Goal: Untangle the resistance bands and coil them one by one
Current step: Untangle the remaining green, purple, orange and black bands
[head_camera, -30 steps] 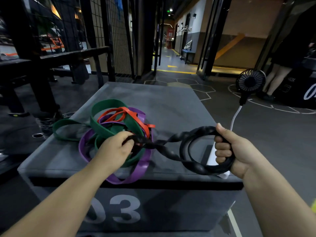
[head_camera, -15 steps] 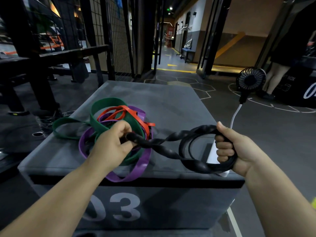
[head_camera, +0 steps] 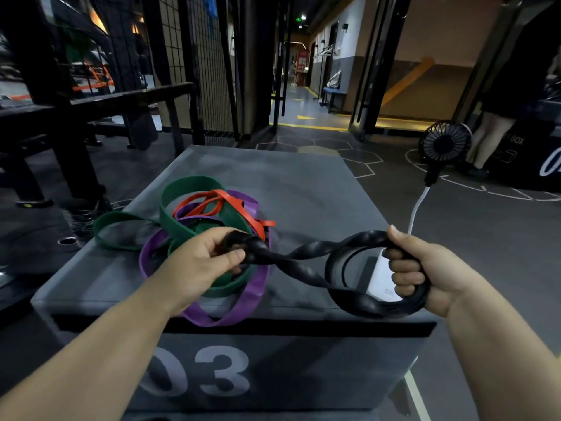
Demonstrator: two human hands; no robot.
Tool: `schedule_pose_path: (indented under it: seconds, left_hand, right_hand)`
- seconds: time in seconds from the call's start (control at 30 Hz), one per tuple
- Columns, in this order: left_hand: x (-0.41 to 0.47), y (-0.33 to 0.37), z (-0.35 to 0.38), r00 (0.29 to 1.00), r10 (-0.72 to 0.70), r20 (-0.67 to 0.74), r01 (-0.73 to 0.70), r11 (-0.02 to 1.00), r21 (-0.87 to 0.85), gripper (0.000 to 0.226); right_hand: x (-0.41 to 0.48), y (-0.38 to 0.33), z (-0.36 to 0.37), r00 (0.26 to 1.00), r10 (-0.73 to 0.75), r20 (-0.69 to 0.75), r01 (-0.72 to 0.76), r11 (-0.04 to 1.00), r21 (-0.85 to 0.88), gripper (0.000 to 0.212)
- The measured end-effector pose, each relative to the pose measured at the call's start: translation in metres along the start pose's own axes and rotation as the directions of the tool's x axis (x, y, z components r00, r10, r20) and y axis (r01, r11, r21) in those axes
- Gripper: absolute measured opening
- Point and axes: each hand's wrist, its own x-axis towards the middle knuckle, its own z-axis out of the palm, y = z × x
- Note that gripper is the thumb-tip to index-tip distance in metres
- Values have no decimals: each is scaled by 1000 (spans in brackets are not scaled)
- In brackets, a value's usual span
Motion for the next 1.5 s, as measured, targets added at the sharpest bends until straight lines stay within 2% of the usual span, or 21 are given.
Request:
schedule_pose_path:
  seconds: [0.03, 0.1, 0.2, 0.27, 0.33, 0.43, 0.53, 0.67, 0.73, 0.8, 0.87, 0.97, 1.13, 1.3, 1.4, 1.5]
  left_hand:
    - [2, -2, 1, 996, 35, -77, -21, 985, 173, 20]
    - [4, -6, 4, 976, 150, -156, -60, 880, 471, 17]
    - [-2, -8, 17, 932, 309, -189, -124, 763, 634, 20]
    - [-7, -8, 28, 921, 332, -203, -126, 749, 650, 19]
    - [-9, -8, 35, 926, 305, -221, -98, 762, 640, 21]
    - [-9, -12, 41, 932, 315, -182, -155, 796, 586, 24]
    - [-10, -12, 44, 934, 313, -173, -184, 835, 519, 30]
    - [-8, -8, 43, 942, 255, -219, -137, 886, 443, 31]
    - [-3, -6, 41, 951, 127, -281, -32, 946, 323, 25]
    - [3, -7, 36, 934, -84, -347, 115, 991, 70, 21]
    - [7, -8, 29, 904, -236, -357, 200, 970, -135, 21]
    - [9, -12, 20, 889, -310, -336, 224, 936, -272, 27]
    - [8, -13, 22, 859, -320, -399, 197, 927, -320, 32]
    - [-4, -1, 39, 863, -127, -488, 76, 989, -123, 29]
    - [-13, 1, 49, 918, -62, -392, 55, 998, -29, 33]
    - [-22, 3, 59, 975, -34, -220, 33, 999, -11, 37]
  right_hand:
    - [1, 1, 3, 1000, 11, -10, -11, 1000, -4, 53]
    - [4, 5, 12, 998, 41, -51, -40, 999, 13, 43]
    - [9, 14, 28, 993, 83, -80, -79, 996, 48, 45]
    - [11, 19, 38, 992, 83, -94, -76, 994, 75, 47]
    - [12, 22, 46, 995, 59, -85, -47, 990, 130, 47]
    - [8, 24, 60, 999, 13, -32, -6, 980, 197, 44]
    - [3, 27, 70, 1000, -18, 20, 14, 979, 202, 38]
    - [-1, 30, 76, 997, -57, 54, 47, 985, 165, 33]
    - [-1, 30, 76, 996, -75, 46, 68, 987, 142, 31]
    - [-1, 30, 73, 995, -90, 44, 83, 988, 130, 30]
    - [-2, 28, 70, 994, -92, 55, 83, 987, 139, 32]
    - [-6, 25, 67, 992, -94, 85, 80, 986, 149, 35]
    - [-8, 28, 71, 974, -171, 149, 164, 985, 56, 36]
    - [-12, 35, 82, 960, -207, 191, 208, 978, 11, 26]
    - [-11, 40, 87, 966, -188, 179, 194, 981, -21, 29]
    - [-9, 42, 92, 978, -154, 142, 156, 988, -1, 35]
